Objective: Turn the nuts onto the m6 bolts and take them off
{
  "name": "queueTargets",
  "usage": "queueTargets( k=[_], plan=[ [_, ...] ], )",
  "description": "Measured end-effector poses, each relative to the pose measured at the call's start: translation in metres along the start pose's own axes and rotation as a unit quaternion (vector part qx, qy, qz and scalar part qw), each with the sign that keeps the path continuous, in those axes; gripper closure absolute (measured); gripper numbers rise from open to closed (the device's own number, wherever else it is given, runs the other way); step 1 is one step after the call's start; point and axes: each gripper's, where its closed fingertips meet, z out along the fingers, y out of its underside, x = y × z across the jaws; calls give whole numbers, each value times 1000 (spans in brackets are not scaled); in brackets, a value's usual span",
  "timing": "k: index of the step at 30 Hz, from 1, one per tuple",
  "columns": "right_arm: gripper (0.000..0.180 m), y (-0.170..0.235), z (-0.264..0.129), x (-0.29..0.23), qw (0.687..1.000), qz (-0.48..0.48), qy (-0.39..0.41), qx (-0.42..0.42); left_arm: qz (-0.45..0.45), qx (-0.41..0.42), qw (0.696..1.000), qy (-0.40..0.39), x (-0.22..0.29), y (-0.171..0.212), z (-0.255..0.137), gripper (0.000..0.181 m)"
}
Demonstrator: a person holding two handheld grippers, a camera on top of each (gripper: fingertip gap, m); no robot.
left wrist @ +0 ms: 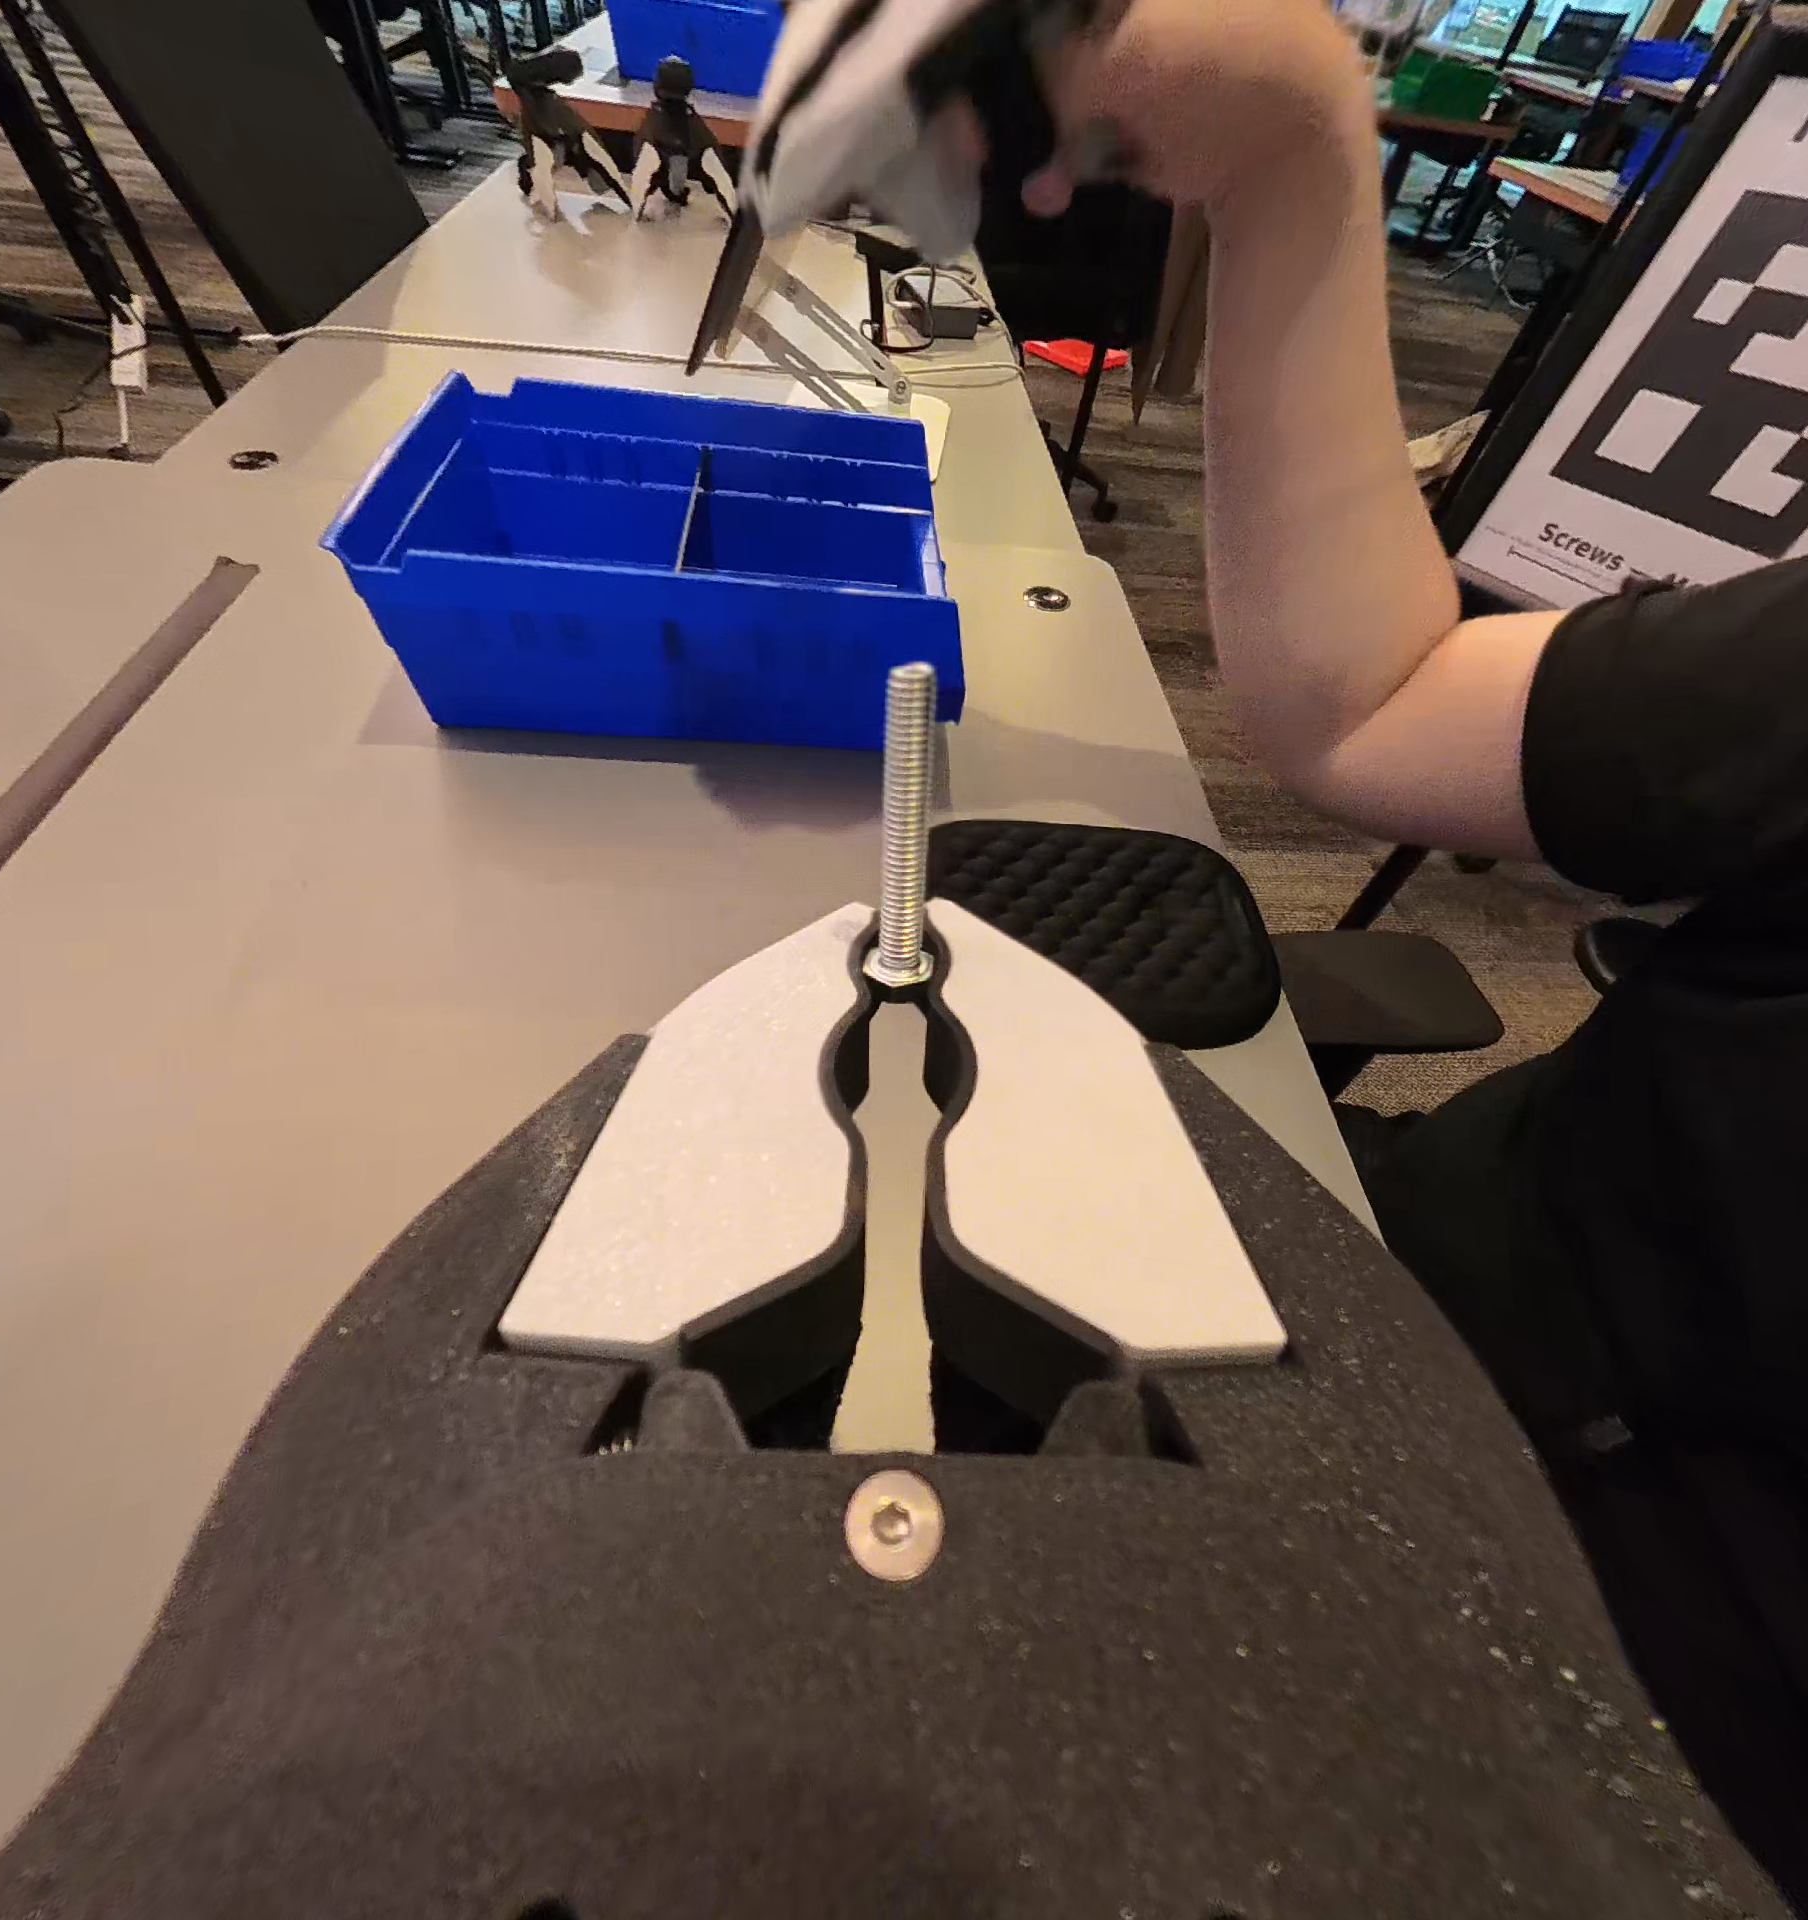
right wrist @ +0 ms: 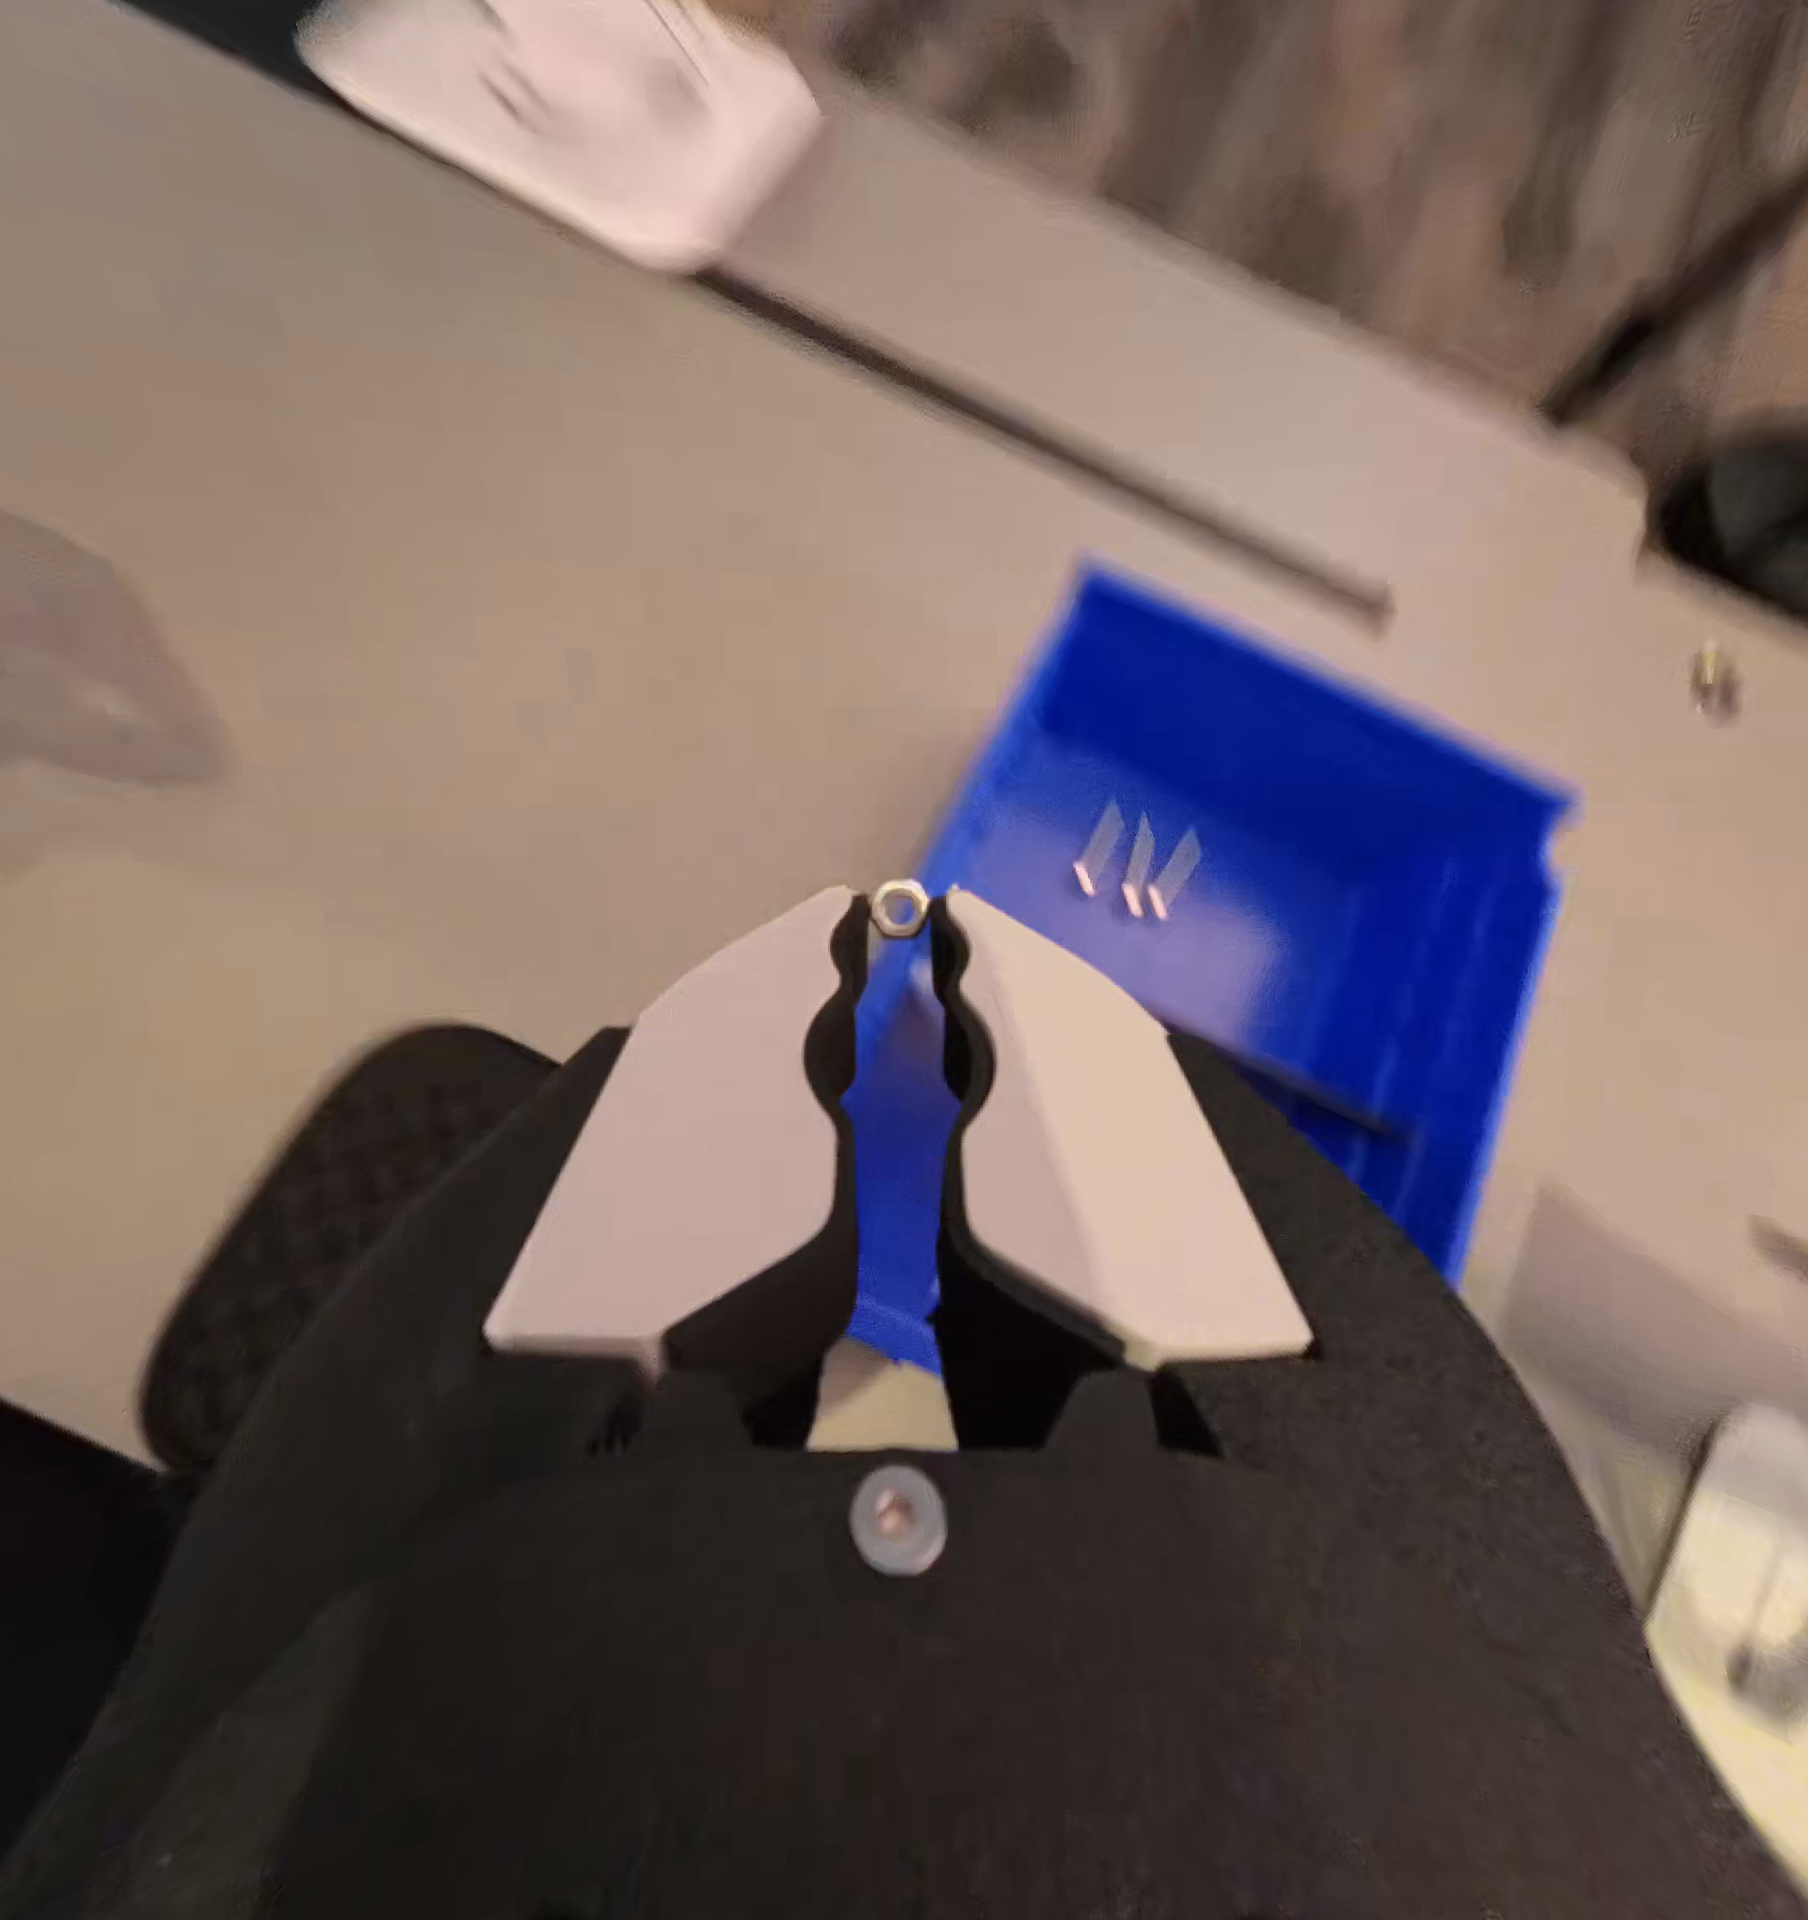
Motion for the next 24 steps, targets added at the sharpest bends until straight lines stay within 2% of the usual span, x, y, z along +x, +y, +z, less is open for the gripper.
queueTargets(
  k=[4, 8, 14, 24],
  plan=[
    [168, 115, 54, 64, 983, 126, 7, -132, 5, 6, 1000, -7, 2, -6, 0, 177],
    [168, 183, 88, 83, 965, 148, 9, -218, 14, 8, 1000, -11, 6, -10, 2, 177],
    [168, 205, 104, 91, 959, 149, 18, -241, 21, 4, 1000, -10, 8, -13, 7, 177],
    [163, 208, 109, 92, 959, 167, -5, -229, 17, -4, 1000, -11, 6, -8, 10, 177]
  ],
)
